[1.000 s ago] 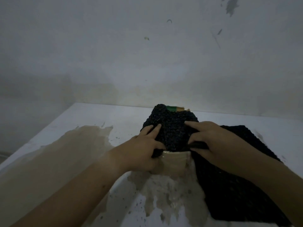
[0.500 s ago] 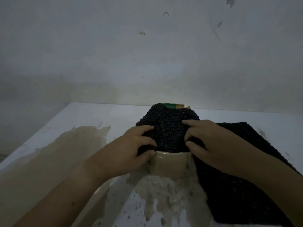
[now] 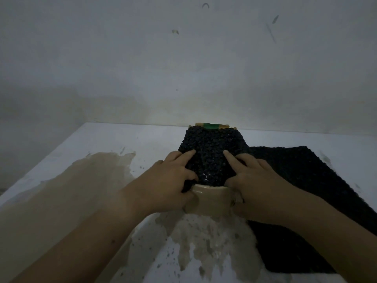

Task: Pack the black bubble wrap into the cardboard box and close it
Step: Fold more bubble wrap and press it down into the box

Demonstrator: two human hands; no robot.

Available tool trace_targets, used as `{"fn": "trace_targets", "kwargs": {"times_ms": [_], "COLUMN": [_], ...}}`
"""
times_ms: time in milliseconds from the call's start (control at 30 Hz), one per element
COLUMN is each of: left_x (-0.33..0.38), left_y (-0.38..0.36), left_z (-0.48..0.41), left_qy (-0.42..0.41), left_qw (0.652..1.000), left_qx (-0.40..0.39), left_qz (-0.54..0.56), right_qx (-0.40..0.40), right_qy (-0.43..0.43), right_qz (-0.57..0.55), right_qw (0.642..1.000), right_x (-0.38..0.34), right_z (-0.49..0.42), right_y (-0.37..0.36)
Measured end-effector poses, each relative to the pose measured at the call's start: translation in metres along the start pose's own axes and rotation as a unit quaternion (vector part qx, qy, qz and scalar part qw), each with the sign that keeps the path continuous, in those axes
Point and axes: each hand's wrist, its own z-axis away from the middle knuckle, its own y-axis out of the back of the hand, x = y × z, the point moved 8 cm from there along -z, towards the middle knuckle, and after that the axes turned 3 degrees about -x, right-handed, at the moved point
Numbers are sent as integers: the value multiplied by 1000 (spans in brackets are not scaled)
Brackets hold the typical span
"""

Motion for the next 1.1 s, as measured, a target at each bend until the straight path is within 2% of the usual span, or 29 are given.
{"fn": "trace_targets", "kwargs": {"times_ms": [167, 233, 333, 433, 567, 767, 900, 1000, 1100], "left_x": [-3, -9, -15, -18, -6, -1, 3, 3, 2], "left_y": [7, 15, 35, 37, 25, 14, 8, 6, 5], "left_z": [4, 12, 23, 22, 15, 19, 14, 14, 12], "left_qy": [-5, -2, -10, 7, -23, 2, 10, 8, 13], "left_qw": [997, 989, 972, 966, 985, 999, 999, 999, 1000], "left_qx": [0, 58, 203, 242, 142, 37, 5, -2, 1], "left_qz": [80, 134, 119, 91, 91, 23, -32, -36, -25], "right_qx": [1, 19, 122, 223, 255, 264, 204, 113, 80], "right_qy": [-4, 18, 57, 41, 12, -5, 17, -20, -30], "right_qz": [33, 15, -63, -111, -104, -105, -33, -10, 12], "right_qw": [999, 1000, 989, 968, 961, 959, 978, 993, 996], "right_x": [-3, -1, 6, 21, 24, 28, 6, 4, 3], "right_z": [-10, -5, 7, 24, 36, 36, 26, 9, -4], "right_y": [-2, -1, 6, 18, 21, 20, 10, -4, -4]}}
